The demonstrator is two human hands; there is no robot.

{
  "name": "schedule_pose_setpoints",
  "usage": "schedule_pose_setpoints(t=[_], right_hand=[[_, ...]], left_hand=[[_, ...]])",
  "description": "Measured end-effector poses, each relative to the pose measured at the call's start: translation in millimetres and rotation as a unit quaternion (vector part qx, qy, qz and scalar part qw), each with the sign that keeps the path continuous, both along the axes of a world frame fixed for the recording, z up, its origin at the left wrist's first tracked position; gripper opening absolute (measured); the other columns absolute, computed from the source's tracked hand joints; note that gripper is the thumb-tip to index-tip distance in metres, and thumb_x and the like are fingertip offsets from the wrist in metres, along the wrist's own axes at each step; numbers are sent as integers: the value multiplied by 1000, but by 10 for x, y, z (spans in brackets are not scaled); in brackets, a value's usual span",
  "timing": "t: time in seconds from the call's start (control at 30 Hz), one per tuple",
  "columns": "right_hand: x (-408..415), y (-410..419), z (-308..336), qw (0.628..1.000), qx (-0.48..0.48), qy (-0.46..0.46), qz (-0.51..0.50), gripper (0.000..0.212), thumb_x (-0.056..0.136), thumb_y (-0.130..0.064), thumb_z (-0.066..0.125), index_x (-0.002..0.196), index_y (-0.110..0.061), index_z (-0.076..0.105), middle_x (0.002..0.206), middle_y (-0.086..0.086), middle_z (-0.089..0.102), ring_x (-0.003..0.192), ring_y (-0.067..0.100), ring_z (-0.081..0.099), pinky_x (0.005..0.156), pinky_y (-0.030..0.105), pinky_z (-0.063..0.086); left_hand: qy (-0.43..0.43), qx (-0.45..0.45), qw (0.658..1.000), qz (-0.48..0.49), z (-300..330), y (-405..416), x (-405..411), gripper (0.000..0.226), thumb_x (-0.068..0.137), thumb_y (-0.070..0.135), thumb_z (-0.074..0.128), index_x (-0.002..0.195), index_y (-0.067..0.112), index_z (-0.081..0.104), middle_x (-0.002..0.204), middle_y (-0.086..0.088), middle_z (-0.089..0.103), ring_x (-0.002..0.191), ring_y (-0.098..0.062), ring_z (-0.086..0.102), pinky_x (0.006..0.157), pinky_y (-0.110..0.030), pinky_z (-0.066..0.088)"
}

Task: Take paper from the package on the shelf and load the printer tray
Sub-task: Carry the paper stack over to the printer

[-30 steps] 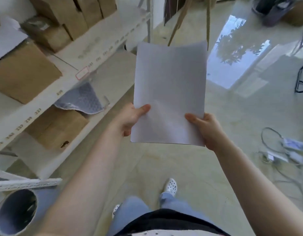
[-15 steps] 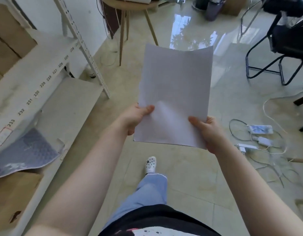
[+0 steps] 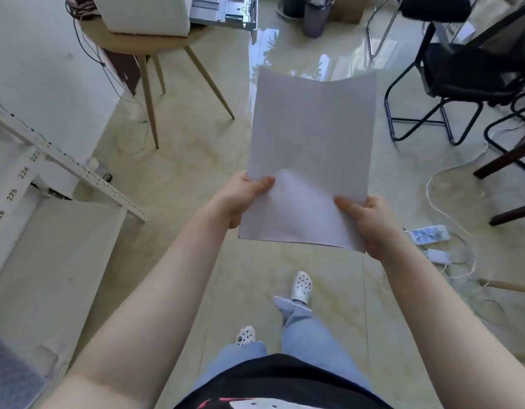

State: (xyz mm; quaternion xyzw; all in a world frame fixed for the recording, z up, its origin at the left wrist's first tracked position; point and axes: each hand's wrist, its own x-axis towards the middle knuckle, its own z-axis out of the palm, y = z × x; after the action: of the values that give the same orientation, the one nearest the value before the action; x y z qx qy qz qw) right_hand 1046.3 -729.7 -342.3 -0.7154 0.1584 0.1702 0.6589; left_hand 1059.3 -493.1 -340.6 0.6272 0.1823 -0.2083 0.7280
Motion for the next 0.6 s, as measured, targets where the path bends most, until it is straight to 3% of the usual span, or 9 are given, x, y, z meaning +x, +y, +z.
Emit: schedule_pose_setpoints(t=[0.13, 0.3, 0.5, 0.6], right_hand=[[853, -249, -131, 1000, 7, -4, -14, 10, 86, -11, 64, 78, -13, 69, 71, -6, 73, 66, 16, 66, 79, 39, 52], [1899, -643, -130, 1000, 27, 6, -11, 8, 88, -9, 63, 83, -12, 69, 72, -3, 73, 63, 13, 68, 71, 32, 55], [3197, -1027, -16, 999, 37, 8, -3, 7, 88, -11, 63, 83, -10, 68, 65, -6, 74, 58, 9, 69, 60, 25, 57], [3807, -1124, 26, 999, 45, 5, -7, 7, 88, -10, 62, 84, -10, 68, 65, -7, 74, 57, 8, 69, 57, 22, 56]], left_hand=[[6, 18, 1000, -2, -76, -274, 867, 15, 92, 17, 59, 104, 10, 63, 96, -9, 69, 87, -28, 67, 88, -46, 53], [18, 40, 999, -2, -29, -696, 1926, 7, 92, 16, 58, 93, 13, 64, 90, -6, 69, 80, -24, 66, 79, -38, 55], [23, 33, 999, 11, 57, -1092, 3157, 25, 92, 18, 59, 114, 6, 61, 94, -6, 68, 80, -22, 66, 76, -35, 56], [13, 31, 999, 7, 110, -1200, 3790, 18, 93, 18, 57, 108, 9, 61, 88, -3, 68, 73, -17, 67, 67, -29, 57]])
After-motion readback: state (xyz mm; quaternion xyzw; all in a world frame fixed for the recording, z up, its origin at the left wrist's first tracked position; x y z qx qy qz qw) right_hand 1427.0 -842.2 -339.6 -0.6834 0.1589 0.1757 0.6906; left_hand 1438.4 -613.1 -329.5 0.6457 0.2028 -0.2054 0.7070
